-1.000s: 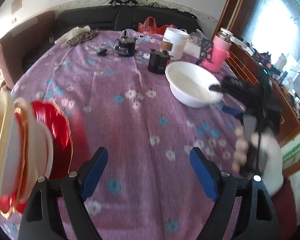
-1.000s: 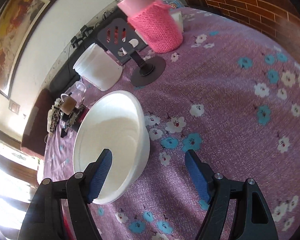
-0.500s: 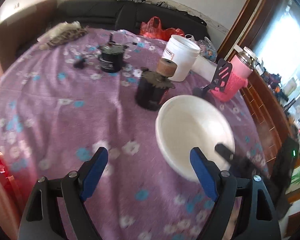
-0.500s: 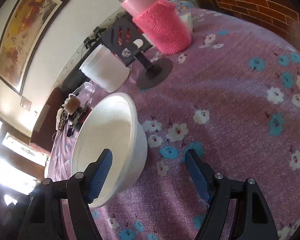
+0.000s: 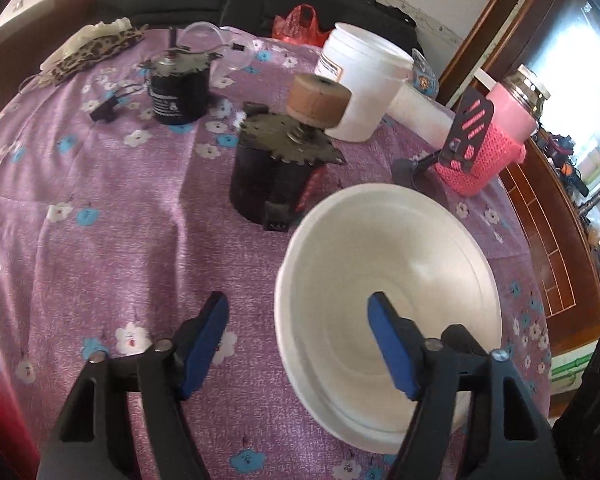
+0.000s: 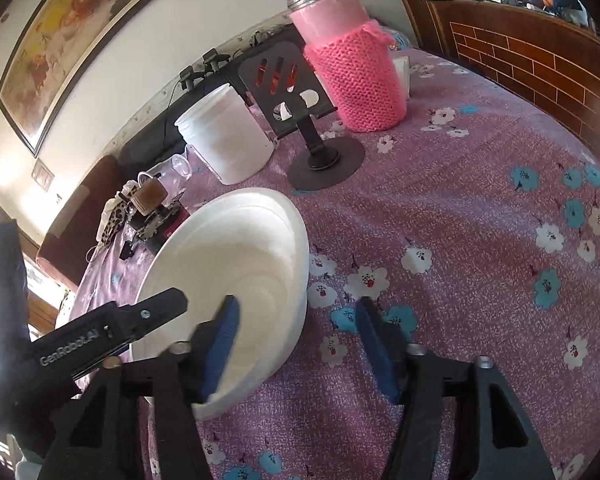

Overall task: Organize plates and bowls
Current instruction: 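Grasp the white bowl rim with both grippers, then lift the white bowl with both grippers and carry it over the stack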

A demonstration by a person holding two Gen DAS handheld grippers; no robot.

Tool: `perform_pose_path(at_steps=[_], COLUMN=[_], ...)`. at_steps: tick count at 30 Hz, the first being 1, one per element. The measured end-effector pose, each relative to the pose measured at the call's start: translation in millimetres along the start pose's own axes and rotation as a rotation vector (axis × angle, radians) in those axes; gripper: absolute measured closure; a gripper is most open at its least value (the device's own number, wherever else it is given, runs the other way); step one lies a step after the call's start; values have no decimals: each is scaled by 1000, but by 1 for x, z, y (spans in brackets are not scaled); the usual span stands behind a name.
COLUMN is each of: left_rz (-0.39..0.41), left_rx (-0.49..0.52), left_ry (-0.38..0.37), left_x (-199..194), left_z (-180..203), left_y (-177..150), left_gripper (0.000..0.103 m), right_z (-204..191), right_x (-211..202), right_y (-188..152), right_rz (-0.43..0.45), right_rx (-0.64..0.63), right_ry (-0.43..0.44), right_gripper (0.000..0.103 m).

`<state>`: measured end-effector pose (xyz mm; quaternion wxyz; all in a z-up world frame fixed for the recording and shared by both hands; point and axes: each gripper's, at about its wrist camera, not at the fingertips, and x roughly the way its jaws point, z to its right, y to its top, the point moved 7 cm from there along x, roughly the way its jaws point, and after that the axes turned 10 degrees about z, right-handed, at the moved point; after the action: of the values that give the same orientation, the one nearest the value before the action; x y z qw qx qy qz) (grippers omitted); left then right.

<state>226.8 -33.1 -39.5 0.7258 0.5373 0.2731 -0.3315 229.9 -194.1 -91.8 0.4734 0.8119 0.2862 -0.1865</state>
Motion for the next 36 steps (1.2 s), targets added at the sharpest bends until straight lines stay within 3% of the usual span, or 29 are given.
perform_pose_path(at_steps=[4, 5, 9, 20, 25, 36], left_rz=[-31, -35, -16, 79, 131, 299], left_rx=[2, 1, 14, 47, 10, -42], left_ry=[-8, -10, -4, 32, 48, 32], left_x=[3, 3, -6, -66, -110, -221], left_z=[1, 1, 1, -8, -30, -59], left_y=[-7, -9, -14, -19, -21, -35], left_gripper=[81, 83, 88, 88, 88, 88], right_z=[-1, -2, -7, -37, -72, -148], right_x=[0, 0, -3, -20, -44, -134], right_y=[-1, -1, -2, -9, -13, -29], right_rz=[-6, -5, -6, 0, 20, 113], right_rx=[17, 17, 14, -8, -44, -182], right_ry=[25, 29, 46, 142, 229, 302], right_gripper=[70, 72, 77, 78, 79, 80])
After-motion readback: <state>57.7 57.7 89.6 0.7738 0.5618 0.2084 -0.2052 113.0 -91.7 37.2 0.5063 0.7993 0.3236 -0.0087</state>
